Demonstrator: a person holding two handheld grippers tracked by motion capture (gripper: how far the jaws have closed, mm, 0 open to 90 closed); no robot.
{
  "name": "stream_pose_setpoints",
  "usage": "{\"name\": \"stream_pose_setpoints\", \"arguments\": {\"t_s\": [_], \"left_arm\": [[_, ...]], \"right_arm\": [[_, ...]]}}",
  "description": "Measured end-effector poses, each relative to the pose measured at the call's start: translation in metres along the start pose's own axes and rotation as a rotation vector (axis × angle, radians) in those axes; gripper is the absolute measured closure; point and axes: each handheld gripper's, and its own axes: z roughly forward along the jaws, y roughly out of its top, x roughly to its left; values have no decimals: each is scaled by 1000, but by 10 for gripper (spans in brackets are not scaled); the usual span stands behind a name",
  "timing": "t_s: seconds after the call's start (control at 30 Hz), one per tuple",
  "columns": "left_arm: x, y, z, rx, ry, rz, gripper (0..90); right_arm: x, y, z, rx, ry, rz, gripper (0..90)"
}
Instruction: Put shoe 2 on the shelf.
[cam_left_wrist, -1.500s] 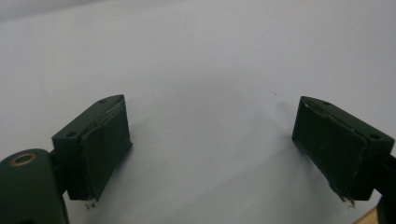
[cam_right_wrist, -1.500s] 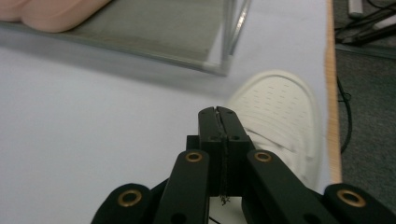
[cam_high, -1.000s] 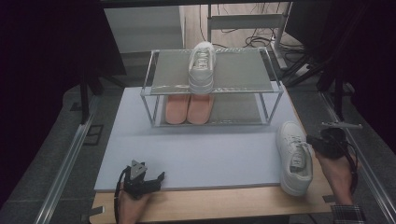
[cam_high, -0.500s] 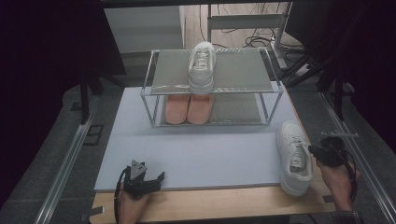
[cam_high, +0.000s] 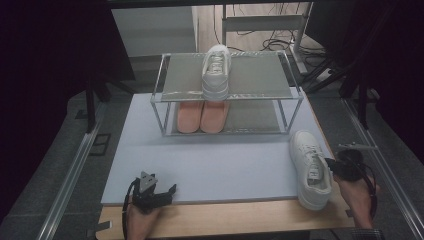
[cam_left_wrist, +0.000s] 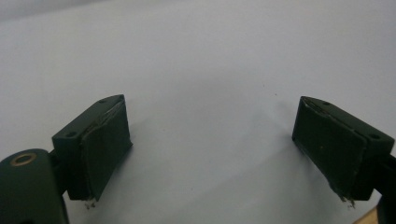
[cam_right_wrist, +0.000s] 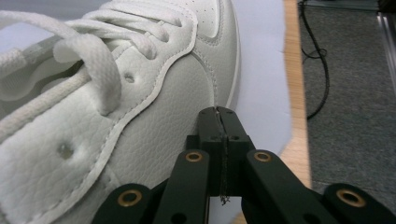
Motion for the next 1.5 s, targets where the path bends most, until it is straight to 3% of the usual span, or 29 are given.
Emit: {"name": "stream_pose_setpoints", "arguments": {"t_s": [0.6, 1.5], "left_arm": [[0, 0, 0, 0, 1, -1, 112], [0, 0, 0, -1, 0, -1, 112]], "right_arm": [[15, -11, 4, -9, 71, 9, 896], [83, 6, 26, 10, 177, -89, 896]]}}
